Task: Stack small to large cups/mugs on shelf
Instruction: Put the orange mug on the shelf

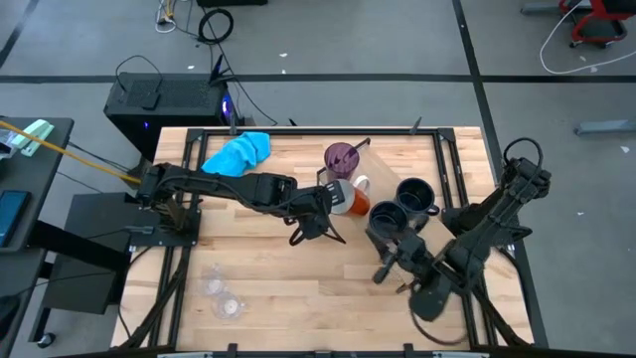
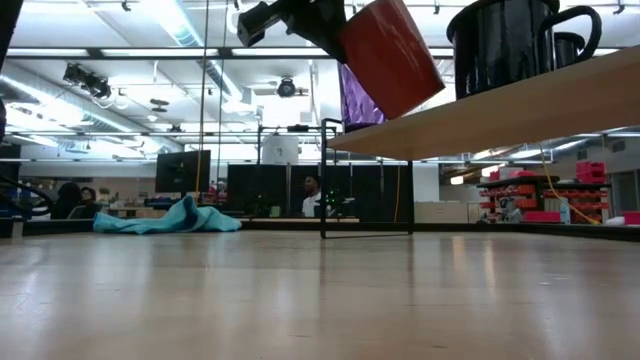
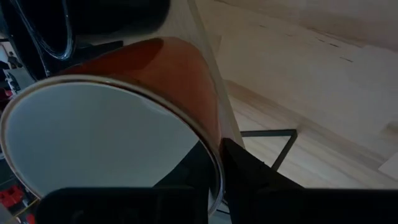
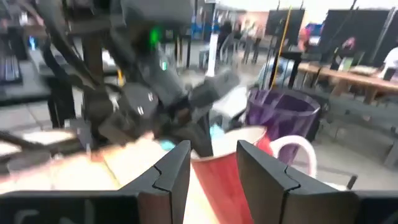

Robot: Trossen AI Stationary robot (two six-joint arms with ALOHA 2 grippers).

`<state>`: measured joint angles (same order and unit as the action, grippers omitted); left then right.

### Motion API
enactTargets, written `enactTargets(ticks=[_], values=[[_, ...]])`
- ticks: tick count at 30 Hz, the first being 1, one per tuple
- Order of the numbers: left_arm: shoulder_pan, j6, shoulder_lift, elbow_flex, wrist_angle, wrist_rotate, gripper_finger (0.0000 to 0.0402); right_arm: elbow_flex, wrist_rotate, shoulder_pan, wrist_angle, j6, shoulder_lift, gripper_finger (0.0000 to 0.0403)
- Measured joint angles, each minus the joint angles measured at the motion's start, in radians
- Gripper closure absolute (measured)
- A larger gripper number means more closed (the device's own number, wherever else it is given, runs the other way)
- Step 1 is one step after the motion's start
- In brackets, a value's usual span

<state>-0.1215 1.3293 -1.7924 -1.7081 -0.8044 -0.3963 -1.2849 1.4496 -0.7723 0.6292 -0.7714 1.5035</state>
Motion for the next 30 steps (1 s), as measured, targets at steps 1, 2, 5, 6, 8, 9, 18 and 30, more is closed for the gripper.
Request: enactTargets(ticks=[1, 2, 5, 6, 8, 9, 18, 30], values=[[0.0, 0.0, 0.001, 0.0, -0.001, 0.001, 0.0369, 0.0, -0.046, 0.019, 0.003, 0.017, -0.003, 0.0264], [0.0, 0.0, 0.001, 0.0, 0.0, 0.002, 0.0371, 0.0, -0.097, 0.043, 0.006, 0.038, -0.01, 0.0264], [0.0, 0.014, 0.001, 0.0, 0.008, 0.017, 0.0372, 0.0, -0.216, 0.115, 0.007, 0.065, -0.049, 0.0263], [0.0, 0.015, 0.001, 0.001, 0.015, 0.02, 0.037, 0.0, -0.246, 0.14, 0.007, 0.065, -0.066, 0.0263], [0.0, 0.016, 0.001, 0.001, 0.022, 0.023, 0.0364, 0.0, -0.306, 0.191, 0.006, 0.076, -0.103, 0.0263], [0.0, 0.018, 0.001, 0.001, 0.023, 0.024, 0.0363, 0.0, -0.34, 0.216, 0.006, 0.089, -0.117, 0.0263], [0.0, 0.037, 0.001, 0.001, 0.031, 0.018, 0.0368, 0.0, -0.555, 0.334, 0.077, 0.229, -0.228, 0.0259], [0.0, 0.014, 0.001, 0.001, 0.036, 0.004, 0.0368, 0.0, -0.591, 0.374, 0.372, 0.284, -0.3, 0.0238]])
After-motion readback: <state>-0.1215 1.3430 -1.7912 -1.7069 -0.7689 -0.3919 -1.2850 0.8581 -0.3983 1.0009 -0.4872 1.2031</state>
